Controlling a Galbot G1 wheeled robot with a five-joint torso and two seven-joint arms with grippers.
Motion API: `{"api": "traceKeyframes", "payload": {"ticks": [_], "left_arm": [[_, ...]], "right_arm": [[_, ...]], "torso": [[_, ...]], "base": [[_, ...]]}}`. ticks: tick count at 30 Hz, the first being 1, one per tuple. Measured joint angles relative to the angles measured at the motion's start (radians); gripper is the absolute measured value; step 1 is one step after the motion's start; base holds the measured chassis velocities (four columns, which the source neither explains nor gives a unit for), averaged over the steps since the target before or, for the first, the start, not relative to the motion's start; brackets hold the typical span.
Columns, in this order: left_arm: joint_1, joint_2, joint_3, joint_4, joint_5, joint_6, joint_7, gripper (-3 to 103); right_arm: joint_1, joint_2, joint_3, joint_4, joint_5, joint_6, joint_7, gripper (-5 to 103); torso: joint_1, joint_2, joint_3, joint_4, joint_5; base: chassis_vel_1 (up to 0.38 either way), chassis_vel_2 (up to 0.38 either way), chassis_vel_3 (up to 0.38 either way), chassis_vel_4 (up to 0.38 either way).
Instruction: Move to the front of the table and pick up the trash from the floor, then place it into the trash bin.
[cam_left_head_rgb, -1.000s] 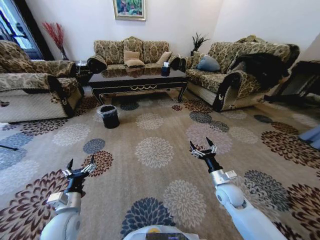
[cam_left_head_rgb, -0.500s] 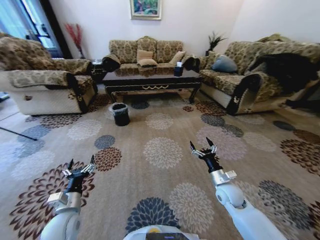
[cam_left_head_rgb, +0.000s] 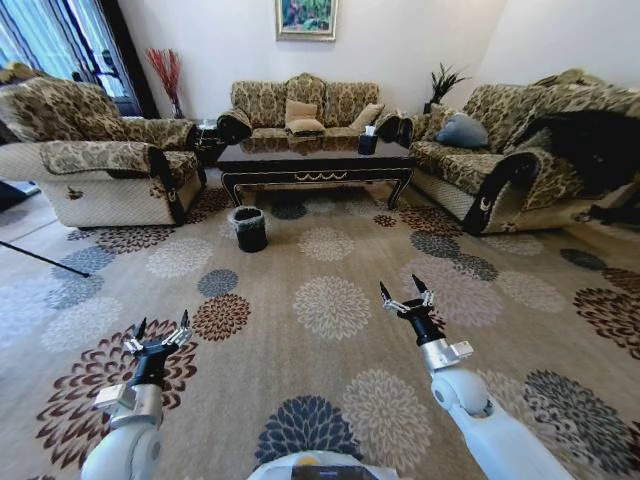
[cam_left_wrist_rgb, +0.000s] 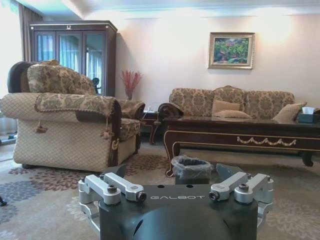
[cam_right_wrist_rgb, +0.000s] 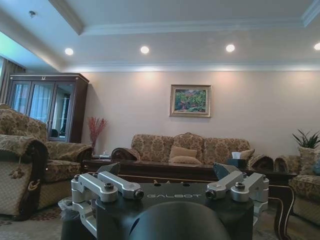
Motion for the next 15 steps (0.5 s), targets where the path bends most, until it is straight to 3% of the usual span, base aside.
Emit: {"api": "traceKeyframes", "payload": {"ticks": [15], "left_arm": [[0.000,0.000,0.000,0.000,0.000,0.000,0.000,100]], "right_arm": [[0.000,0.000,0.000,0.000,0.000,0.000,0.000,100]], "torso": [[0.016,0.045,0.029,-0.0001,-0.0001]], "base": [[0.000,0.000,0.000,0.000]]}}
